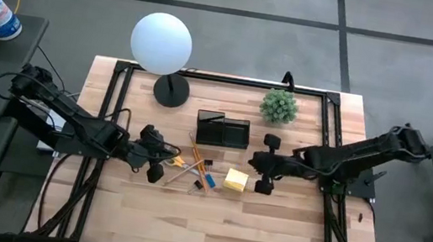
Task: Pick and place office supplies into organizer
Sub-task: Put the pink pencil into the black organizer
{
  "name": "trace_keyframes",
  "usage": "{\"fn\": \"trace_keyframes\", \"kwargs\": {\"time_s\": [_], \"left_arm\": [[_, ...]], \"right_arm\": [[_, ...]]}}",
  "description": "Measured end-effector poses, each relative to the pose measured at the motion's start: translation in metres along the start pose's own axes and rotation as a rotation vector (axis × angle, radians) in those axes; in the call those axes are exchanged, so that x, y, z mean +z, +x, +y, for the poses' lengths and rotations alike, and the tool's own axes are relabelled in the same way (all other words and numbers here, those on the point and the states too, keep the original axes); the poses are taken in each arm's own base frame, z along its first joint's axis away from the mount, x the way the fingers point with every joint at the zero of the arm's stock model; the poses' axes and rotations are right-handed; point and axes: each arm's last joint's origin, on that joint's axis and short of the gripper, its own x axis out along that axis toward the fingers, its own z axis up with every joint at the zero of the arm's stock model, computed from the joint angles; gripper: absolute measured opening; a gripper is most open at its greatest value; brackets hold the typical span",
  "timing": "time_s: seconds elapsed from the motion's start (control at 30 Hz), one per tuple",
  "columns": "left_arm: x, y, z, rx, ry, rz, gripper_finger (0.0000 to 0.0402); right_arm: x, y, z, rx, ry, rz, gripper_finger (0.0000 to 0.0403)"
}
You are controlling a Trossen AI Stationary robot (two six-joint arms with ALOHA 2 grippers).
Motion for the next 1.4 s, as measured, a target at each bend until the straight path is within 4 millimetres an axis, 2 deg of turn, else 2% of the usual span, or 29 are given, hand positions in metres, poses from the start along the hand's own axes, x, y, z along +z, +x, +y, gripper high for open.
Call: {"fn": "trace_keyframes", "kwargs": {"time_s": [0.17,0.27,0.4,0.53,0.67,0.87,1.07,1.4], "left_arm": [[-0.011,0.017,-0.005,0.024,-0.034,0.082,0.0008],[-0.019,0.027,-0.008,0.030,-0.073,0.148,0.0008],[-0.023,0.042,-0.016,0.010,-0.134,0.138,0.0008],[-0.019,0.057,-0.025,-0.049,-0.194,0.076,0.0008],[-0.009,0.070,-0.031,-0.022,-0.180,0.102,0.0018],[0.006,0.087,-0.032,0.104,-0.109,0.186,0.0066],[0.016,0.103,-0.038,0.140,-0.115,0.227,0.0108],[0.017,0.118,-0.049,0.208,-0.060,0.372,0.0100]], "right_arm": [[-0.011,0.009,-0.008,-0.028,-0.003,0.033,0.0012],[-0.012,0.014,-0.012,-0.040,-0.021,0.031,0.0012],[-0.010,0.018,-0.019,-0.058,-0.043,0.023,0.0012],[-0.005,0.020,-0.026,-0.065,-0.062,-0.007,0.0012],[-0.004,0.022,-0.033,-0.023,-0.064,-0.012,0.0012],[-0.004,0.023,-0.038,-0.015,-0.051,-0.007,0.0012],[-0.004,0.023,-0.037,-0.011,-0.039,-0.007,0.0012],[-0.004,0.023,-0.037,-0.009,-0.035,-0.008,0.0012]]}}
